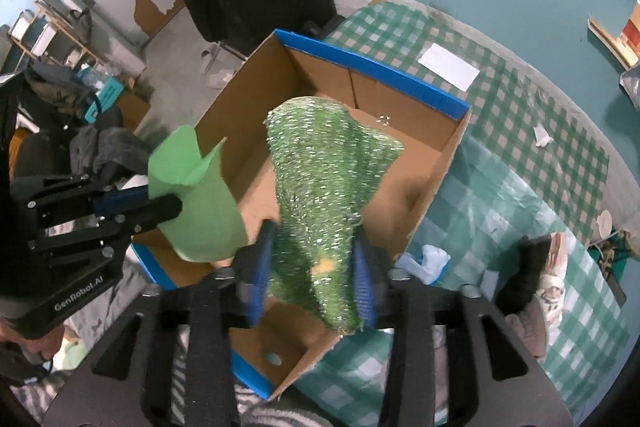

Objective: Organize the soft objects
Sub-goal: 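Open both tools to drop the cloth and scrubber into the box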

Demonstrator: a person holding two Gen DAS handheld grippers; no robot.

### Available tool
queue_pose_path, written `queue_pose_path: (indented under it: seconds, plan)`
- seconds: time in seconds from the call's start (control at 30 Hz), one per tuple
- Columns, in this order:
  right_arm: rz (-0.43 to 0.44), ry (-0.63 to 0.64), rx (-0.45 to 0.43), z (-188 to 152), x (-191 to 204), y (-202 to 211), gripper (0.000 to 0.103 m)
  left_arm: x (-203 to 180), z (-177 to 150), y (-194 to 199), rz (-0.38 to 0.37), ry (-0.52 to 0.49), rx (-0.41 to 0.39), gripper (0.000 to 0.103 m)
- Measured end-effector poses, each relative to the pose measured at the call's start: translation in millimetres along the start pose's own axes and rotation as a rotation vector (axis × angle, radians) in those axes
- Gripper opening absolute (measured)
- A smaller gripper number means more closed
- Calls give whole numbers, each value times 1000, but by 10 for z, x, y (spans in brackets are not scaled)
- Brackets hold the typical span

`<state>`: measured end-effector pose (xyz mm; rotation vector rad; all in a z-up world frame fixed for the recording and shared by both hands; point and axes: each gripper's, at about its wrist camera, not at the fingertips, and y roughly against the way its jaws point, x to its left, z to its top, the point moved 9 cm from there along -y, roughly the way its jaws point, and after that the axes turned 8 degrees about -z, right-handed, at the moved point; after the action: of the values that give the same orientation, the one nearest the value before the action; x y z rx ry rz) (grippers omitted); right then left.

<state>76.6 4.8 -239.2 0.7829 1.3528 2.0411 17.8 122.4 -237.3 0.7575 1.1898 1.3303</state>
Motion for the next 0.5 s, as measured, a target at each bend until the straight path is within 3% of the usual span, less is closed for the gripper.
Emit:
queue_pose_path:
  seconds: [0.07,0.13,0.5]
  plan:
    - [-9,-2,7,-5,8,-15,58,20,7,17,3,-1,-9,50]
    - [-25,-4,7,-15,0,-11,65,15,20,56,1,-11,-30,53]
    - [-39,-49,8,-73,-70,79,69,-45,6,94,-3,-37,-26,55]
